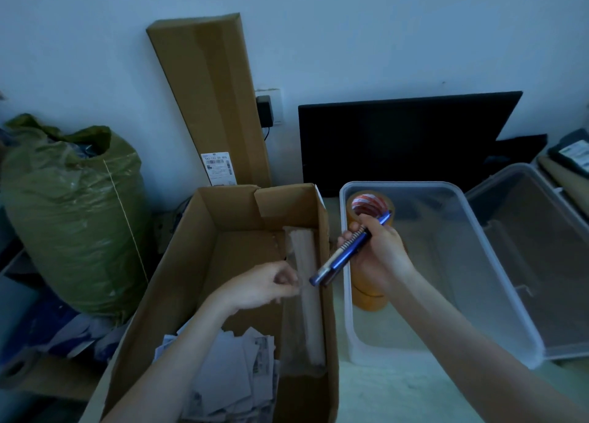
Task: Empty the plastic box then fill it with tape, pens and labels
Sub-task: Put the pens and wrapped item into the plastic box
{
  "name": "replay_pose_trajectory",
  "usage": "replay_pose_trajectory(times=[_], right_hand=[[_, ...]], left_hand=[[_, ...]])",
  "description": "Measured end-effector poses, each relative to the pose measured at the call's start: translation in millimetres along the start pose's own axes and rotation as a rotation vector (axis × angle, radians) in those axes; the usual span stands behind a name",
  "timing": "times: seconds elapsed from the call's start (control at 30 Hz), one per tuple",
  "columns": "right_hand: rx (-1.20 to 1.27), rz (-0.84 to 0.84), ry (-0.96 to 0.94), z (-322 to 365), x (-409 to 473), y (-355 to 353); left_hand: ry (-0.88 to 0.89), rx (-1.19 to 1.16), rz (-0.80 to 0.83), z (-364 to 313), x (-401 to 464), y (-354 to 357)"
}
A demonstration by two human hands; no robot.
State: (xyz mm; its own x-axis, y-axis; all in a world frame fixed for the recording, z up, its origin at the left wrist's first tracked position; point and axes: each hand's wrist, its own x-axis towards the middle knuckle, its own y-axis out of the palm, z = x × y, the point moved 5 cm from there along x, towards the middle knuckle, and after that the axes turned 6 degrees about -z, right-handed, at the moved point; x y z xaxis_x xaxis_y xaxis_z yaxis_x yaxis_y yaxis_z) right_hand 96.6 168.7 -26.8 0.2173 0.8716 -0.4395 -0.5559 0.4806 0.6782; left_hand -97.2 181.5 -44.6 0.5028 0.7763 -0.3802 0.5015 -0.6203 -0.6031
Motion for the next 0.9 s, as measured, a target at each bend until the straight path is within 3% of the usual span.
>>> replay_pose_trajectory(times=[0.2,0.33,0.47,0.77,0.9], right_hand=[[-0.018,-0.046,0.067,-0.8,9.4,-4.0],[-0.096,-0.014,0.085,-7.0,13.9,0.3],[-0.113,0.016,0.113,-9.8,17.2,3.7],[-0.134,-0.001,0.141,-6.7,23.3,-1.6],[-0.229,0.042,0.095,-0.7,19.1,-0.6]], left_hand=[[-0.342,0.108,-0.278,72.6,58.4,-6.6],[-0.48,0.111,-0.323,108.4,100.0,0.3],[-0.559,0.069,-0.332,123.8,130.7,12.0],[-0.605,0.263,-0.359,131.8,147.9,35.4],[-0.632,0.166,-0.378,133.1,134.3,31.9]])
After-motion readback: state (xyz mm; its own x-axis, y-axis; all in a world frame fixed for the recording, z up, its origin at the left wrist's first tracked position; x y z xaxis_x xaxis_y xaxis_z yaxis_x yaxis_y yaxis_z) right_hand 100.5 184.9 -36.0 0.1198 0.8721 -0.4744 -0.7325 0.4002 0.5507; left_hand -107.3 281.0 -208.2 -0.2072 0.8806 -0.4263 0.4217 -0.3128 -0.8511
